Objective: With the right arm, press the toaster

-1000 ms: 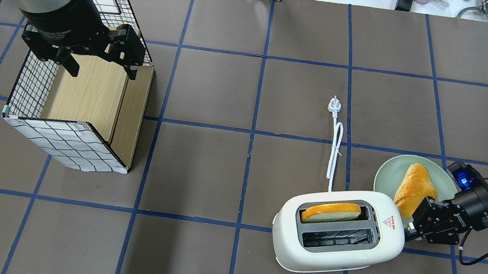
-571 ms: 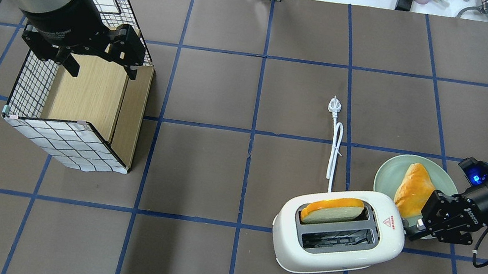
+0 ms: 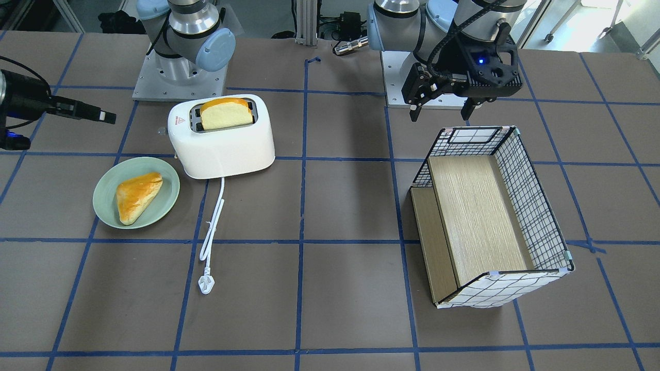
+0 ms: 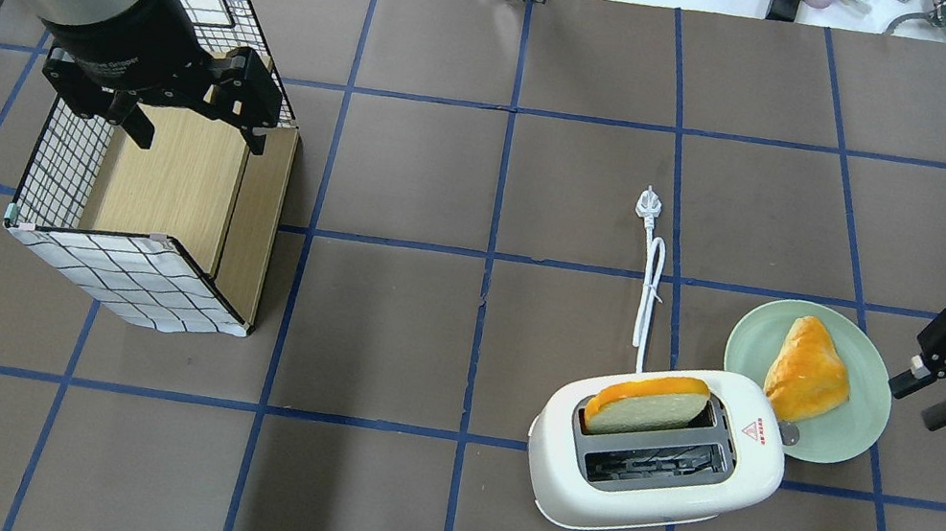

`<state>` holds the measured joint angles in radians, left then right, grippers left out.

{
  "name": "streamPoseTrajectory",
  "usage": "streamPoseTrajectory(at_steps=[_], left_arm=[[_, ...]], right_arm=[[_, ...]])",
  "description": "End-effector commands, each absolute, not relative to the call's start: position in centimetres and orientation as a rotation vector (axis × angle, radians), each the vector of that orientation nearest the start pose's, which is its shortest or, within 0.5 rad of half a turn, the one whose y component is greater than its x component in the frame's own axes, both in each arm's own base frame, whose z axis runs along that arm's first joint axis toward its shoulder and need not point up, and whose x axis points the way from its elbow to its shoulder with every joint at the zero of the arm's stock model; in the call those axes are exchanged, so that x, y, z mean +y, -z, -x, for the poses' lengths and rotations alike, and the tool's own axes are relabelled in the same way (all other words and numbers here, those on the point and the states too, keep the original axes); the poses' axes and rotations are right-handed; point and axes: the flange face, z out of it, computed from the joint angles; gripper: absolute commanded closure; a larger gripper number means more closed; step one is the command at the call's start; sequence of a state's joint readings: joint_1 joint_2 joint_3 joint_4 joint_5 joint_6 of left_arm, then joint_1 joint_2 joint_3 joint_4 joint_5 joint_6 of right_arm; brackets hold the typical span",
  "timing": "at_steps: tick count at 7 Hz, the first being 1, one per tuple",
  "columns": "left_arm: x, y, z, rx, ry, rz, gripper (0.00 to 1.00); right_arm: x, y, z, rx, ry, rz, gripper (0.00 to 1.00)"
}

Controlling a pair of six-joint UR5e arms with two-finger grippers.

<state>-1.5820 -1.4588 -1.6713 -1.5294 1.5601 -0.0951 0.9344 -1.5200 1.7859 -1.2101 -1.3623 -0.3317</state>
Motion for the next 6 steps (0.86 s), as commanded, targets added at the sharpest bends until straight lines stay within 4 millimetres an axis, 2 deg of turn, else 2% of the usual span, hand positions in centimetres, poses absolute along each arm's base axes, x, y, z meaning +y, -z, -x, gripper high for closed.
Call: streamPoseTrajectory(at_steps=[1, 2, 3, 4, 5, 6], left_arm=[[-44.8, -49.5, 13.9, 3.151, 0.081, 0.133, 0.0], [-44.8, -49.6, 13.9, 3.151, 0.084, 0.133, 0.0], [-44.8, -49.5, 13.9, 3.151, 0.081, 0.133, 0.0], [-44.8, -49.6, 13.9, 3.151, 0.084, 0.133, 0.0], [-44.8, -49.5, 13.9, 3.153, 0.081, 0.133, 0.0], [-44.8, -49.5, 13.9, 3.153, 0.081, 0.133, 0.0]], right_arm=[[-46.6, -39.8, 12.0, 2.708, -0.476, -0.59, 0.0], [-48.8, -42.1, 10.0, 2.9, -0.305, -0.528, 0.0], [-49.7, -43.5, 6.5, 2.968, -0.211, -0.542, 0.0], [-50.4, -44.8, 1.2, 2.981, -0.137, -0.627, 0.0], [-51.6, -45.4, -4.7, 3.028, 0.044, -0.527, 0.0], [-50.9, -45.8, -9.8, 3.028, 0.078, -0.508, 0.0]])
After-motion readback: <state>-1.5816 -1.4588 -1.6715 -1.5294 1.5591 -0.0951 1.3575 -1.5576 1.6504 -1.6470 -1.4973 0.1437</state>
